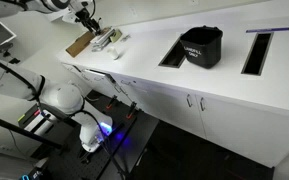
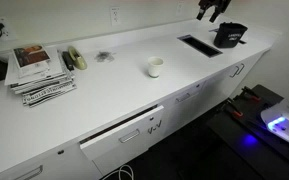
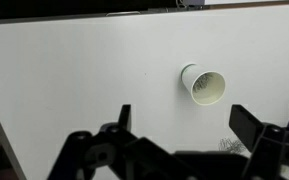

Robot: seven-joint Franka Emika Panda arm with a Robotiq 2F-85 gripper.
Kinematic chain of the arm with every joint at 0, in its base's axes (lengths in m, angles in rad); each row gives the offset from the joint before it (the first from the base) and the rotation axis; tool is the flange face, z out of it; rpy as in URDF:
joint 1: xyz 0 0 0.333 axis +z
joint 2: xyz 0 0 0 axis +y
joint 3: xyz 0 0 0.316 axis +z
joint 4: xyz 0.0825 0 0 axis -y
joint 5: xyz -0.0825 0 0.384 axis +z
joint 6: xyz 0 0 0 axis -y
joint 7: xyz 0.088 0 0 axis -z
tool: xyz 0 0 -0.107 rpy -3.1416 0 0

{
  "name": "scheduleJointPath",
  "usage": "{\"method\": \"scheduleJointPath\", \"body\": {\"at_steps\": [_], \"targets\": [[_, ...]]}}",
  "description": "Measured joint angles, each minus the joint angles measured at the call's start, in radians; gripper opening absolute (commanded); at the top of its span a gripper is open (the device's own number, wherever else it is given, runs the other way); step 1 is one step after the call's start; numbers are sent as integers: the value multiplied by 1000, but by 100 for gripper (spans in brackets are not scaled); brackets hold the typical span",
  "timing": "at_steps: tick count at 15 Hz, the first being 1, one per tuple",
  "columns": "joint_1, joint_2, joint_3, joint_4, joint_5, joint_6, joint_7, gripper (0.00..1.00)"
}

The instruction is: Move the mug to the right

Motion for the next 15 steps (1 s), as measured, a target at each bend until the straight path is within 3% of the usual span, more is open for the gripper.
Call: {"method": "scheduleJointPath", "body": {"at_steps": [12, 15], "targets": [[3, 19, 2, 0, 0, 3, -5, 100], [7, 79, 26, -1, -9, 93, -5, 100]]}}
